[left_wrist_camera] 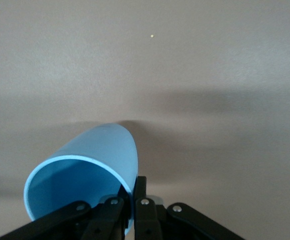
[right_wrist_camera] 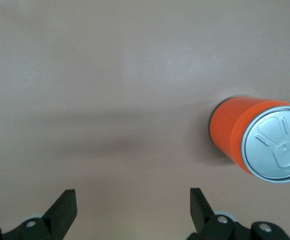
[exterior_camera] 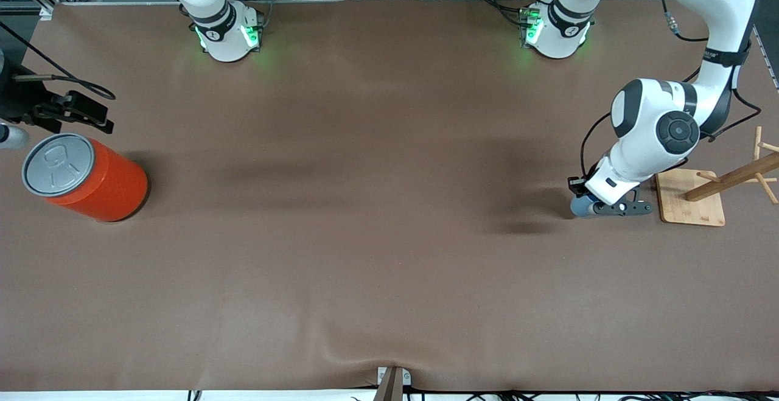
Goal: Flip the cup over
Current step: 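Set the cup upright on the table and open the left gripper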
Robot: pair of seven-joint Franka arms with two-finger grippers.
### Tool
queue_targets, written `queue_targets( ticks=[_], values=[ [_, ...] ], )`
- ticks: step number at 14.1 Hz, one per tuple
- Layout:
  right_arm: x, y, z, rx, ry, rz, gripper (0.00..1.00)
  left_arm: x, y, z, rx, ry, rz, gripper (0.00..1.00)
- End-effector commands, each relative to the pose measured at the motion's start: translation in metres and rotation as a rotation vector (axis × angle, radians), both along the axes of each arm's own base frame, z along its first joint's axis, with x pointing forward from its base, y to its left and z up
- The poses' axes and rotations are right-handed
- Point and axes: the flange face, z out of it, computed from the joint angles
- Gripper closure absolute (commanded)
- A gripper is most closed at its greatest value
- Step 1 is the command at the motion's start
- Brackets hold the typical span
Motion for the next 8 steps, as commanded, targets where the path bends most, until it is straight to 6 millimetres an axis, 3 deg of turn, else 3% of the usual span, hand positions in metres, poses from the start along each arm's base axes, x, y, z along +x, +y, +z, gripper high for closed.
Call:
queue_targets(
  ticks=[1,2,3,5,8],
  values=[
    [0.0,0.017,0.006,-0.055,-0.021,0.026,0.0,0.004,0.003,-0.004,0.009,-0.012,-0.01,0.53],
    [0.0,0.018,0.006,-0.059,-0.021,0.029,0.0,0.005,0.005,0.0,0.01,-0.015,-0.011,0.23],
    [0.0,0.017,0.006,-0.059,-0.021,0.029,0.0,0.01,0.006,0.007,0.01,-0.027,-0.006,0.0],
    [0.0,0.011,0.006,-0.049,-0.022,0.019,0.0,0.021,0.006,0.034,0.017,-0.042,-0.004,0.0],
    [0.002,0.009,0.006,-0.047,-0.032,0.014,0.0,0.048,0.005,0.107,0.033,-0.019,-0.004,0.0]
  ],
)
